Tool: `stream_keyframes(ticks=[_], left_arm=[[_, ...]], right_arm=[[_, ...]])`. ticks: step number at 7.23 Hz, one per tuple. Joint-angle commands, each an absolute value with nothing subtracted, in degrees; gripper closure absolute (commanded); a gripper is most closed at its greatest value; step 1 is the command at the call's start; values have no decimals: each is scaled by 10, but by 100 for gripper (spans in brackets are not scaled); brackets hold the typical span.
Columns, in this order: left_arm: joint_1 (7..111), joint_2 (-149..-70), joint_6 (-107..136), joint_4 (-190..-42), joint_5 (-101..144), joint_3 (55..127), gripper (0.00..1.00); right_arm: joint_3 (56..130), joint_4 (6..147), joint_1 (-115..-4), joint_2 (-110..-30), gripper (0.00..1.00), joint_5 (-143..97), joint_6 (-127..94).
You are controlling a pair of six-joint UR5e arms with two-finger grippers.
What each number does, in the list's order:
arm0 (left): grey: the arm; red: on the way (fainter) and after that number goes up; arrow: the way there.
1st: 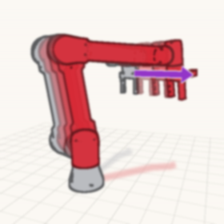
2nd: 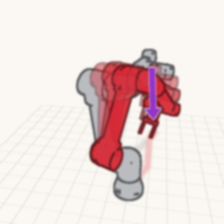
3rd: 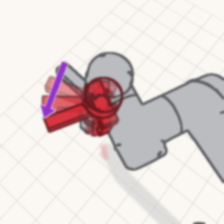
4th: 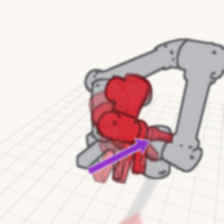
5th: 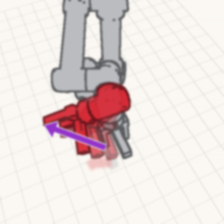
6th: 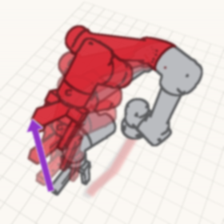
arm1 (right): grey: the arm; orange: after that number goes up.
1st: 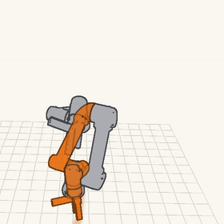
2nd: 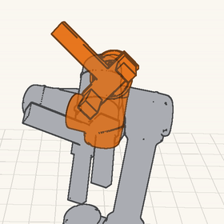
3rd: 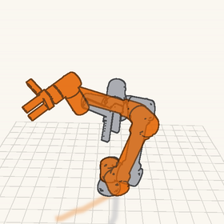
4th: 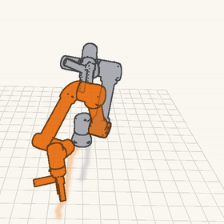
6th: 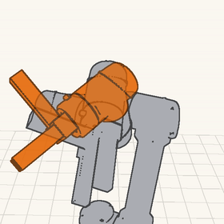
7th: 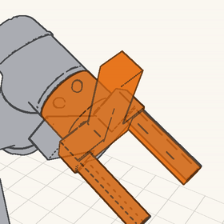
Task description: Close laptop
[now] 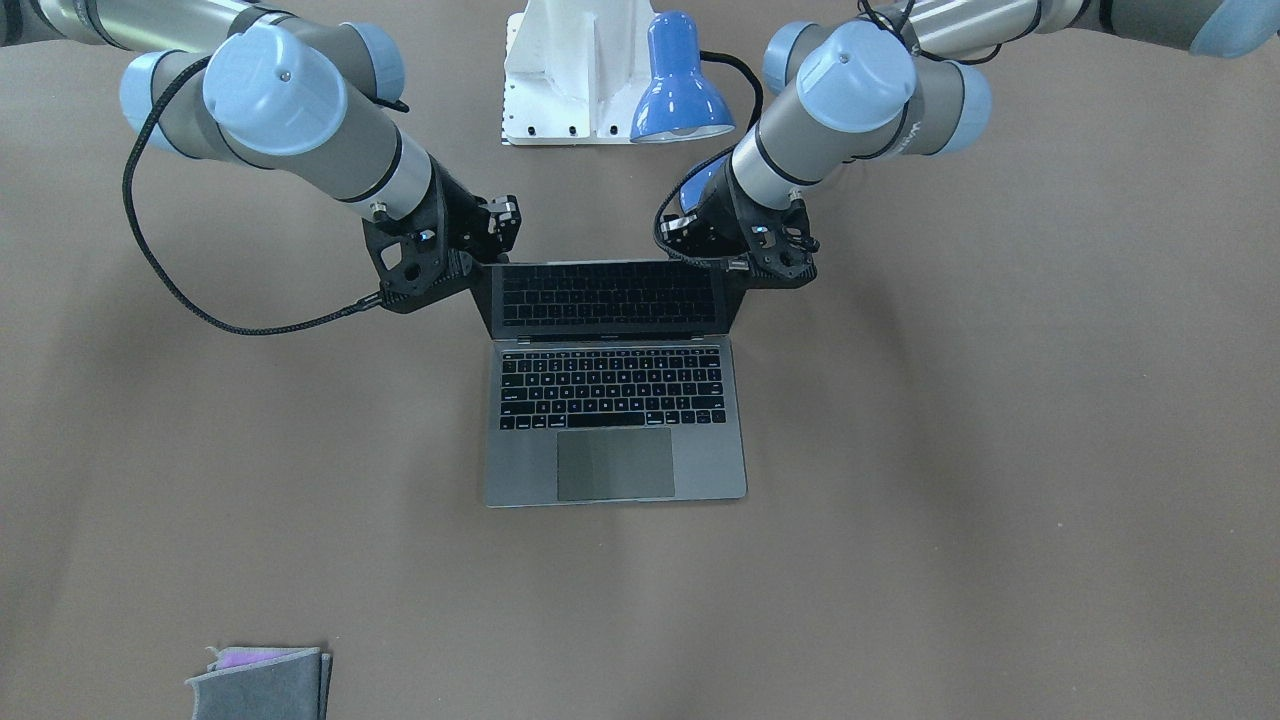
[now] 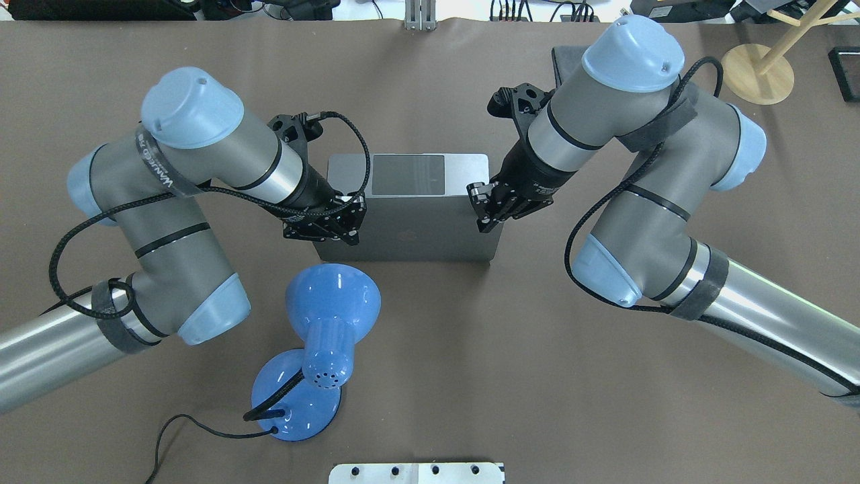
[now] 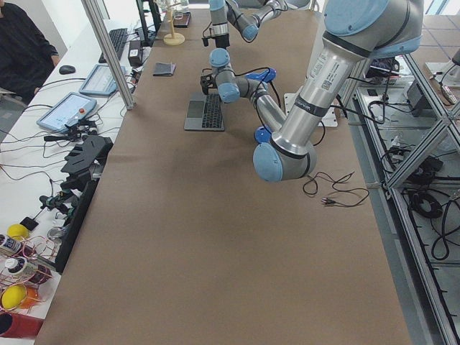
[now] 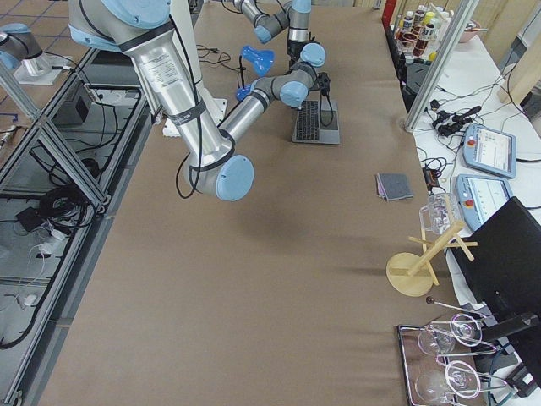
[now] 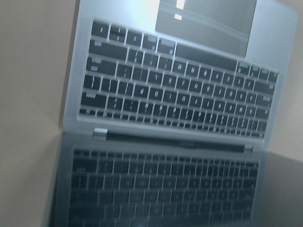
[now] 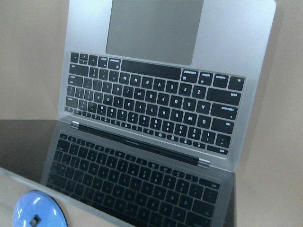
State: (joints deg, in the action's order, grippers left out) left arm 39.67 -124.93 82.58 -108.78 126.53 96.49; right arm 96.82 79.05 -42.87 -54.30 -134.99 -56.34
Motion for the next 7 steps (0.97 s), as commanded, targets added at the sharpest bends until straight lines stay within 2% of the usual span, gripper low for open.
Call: stream_keyframes(ticks=[1,4,6,7], left_arm=[[436,-1282,822,-1093,1265,906,100],[449,-1325,788,-1102,1259,815,100],[448,-1332,788,-1129,1252,773,100],[448,-1338,787,-1147,1248,747,100]], right_arm=[[899,789,-451,-499,100,-1352,-556],[761,717,-463,-436,100,-1348,-556],[707,708,-463,-415,100,-1326,-555],[661,661,-459,-409,100,-1313,-556]])
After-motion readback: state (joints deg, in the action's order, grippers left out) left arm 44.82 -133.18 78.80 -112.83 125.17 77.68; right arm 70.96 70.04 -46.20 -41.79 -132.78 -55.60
